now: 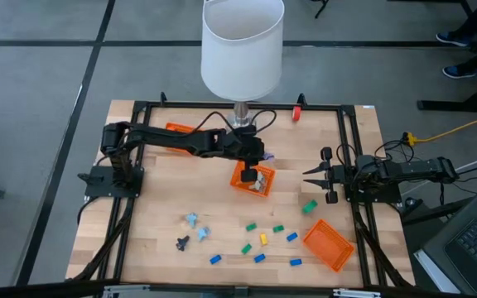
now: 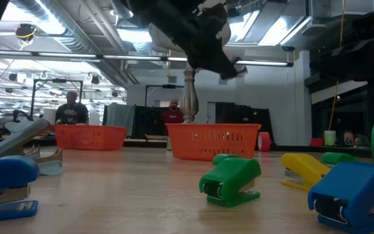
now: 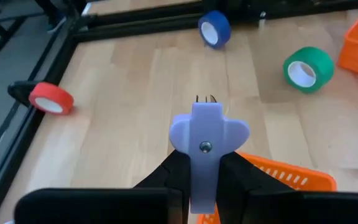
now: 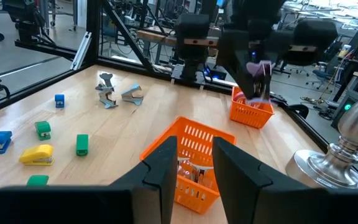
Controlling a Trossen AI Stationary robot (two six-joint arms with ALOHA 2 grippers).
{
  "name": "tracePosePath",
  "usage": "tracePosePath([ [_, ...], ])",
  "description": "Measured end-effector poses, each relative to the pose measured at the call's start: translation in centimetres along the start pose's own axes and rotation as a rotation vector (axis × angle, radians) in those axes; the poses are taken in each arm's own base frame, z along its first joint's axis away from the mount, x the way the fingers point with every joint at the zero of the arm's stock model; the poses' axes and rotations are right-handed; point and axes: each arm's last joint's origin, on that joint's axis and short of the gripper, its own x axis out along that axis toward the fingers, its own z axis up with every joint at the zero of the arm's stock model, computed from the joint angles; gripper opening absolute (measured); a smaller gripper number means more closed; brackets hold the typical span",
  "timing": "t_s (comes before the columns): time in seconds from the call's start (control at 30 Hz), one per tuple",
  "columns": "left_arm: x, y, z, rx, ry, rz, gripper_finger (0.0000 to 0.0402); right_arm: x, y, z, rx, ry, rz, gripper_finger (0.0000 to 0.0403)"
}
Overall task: Pick and place Stapler, Stapler remover, tape
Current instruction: Put the purple staple remover into the middle orange bin
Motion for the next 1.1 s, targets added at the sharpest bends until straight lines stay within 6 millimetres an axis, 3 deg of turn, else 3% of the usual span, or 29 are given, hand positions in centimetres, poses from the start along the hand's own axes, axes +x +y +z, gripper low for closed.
tracePosePath([
  [0.2, 0.8, -0.1, -0.6, -0.030, 0.033, 0.025, 0.0043, 0.0, 0.0, 0.0, 0.000, -0.001, 0.000, 0.0106],
  [0.5, 0.8, 0.1, -0.8, -0.182, 0.058, 0.098, 0.0040, 0.0, 0.0, 0.0, 0.000, 0.001, 0.000, 0.0106],
  [1.1, 0.6, 0.3, -2.0, -0.328, 0.165, 0.208, 0.0040, 0.0, 0.0, 0.0, 0.000, 0.001, 0.000, 0.0106],
])
